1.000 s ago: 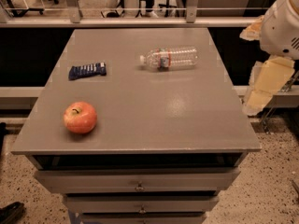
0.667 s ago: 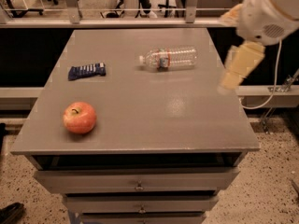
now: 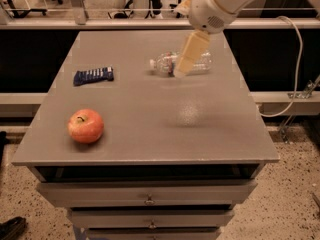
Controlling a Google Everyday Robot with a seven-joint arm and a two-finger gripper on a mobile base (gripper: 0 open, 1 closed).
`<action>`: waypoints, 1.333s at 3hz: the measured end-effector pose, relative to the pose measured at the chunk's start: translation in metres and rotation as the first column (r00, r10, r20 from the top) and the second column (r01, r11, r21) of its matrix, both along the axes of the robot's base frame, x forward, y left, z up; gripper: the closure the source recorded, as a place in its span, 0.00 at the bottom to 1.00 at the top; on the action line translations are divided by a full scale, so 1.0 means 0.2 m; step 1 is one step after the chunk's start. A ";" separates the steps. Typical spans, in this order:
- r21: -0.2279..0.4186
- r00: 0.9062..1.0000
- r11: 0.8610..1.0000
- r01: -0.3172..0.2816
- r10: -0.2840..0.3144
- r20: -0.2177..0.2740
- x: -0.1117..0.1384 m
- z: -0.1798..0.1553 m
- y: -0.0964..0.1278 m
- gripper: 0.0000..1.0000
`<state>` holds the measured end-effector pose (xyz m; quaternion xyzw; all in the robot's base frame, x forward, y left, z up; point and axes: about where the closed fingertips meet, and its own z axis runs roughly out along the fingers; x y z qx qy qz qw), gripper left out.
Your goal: Place water bottle upright
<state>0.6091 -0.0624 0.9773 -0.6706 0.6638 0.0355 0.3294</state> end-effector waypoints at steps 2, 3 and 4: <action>-0.085 0.998 0.996 0.012 -0.017 -0.059 0.36 -0.28 0.26 0.00; -0.129 0.995 0.991 0.030 -0.041 -0.087 0.45 -0.40 0.26 0.00; -0.177 0.992 0.983 0.040 -0.060 -0.107 0.51 -0.48 0.23 0.00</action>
Offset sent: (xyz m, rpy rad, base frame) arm 0.0989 0.0665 -0.0757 -0.1227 0.0862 -0.0384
